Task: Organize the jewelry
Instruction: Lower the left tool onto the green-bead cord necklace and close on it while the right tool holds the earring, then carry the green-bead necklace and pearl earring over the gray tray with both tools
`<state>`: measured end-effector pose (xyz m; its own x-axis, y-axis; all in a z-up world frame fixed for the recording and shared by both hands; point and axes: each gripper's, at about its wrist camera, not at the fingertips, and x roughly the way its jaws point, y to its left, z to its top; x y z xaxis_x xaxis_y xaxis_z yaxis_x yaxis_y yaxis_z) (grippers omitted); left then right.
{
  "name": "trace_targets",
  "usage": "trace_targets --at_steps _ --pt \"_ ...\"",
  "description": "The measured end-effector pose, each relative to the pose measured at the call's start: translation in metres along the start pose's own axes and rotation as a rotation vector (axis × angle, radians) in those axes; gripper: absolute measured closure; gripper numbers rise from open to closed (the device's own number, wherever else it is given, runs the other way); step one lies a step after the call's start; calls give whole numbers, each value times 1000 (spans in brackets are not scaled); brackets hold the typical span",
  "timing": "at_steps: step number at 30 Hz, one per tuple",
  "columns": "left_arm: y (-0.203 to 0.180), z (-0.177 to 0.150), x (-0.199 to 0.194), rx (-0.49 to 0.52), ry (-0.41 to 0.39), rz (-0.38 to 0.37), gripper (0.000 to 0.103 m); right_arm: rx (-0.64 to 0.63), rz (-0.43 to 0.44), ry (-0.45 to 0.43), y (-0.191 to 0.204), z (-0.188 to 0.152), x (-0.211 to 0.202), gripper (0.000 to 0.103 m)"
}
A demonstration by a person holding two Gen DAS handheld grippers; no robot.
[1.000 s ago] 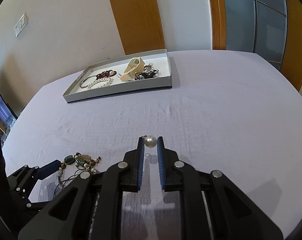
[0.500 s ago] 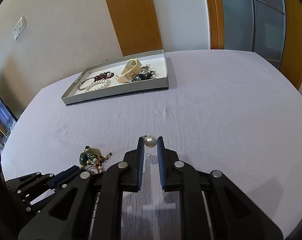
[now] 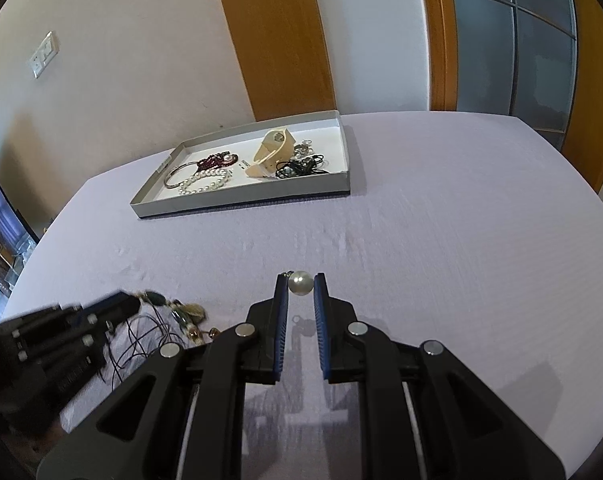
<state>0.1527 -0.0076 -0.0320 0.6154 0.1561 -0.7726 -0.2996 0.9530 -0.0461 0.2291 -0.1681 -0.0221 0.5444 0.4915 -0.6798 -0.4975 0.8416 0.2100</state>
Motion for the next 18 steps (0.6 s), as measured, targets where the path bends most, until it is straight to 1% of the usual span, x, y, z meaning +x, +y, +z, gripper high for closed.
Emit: trace_targets --at_steps 9,18 --pt "9 35 -12 4 -53 34 94 -16 14 -8 12 11 0 89" --pt "13 59 -15 -4 -74 52 94 -20 24 -20 17 25 2 89"
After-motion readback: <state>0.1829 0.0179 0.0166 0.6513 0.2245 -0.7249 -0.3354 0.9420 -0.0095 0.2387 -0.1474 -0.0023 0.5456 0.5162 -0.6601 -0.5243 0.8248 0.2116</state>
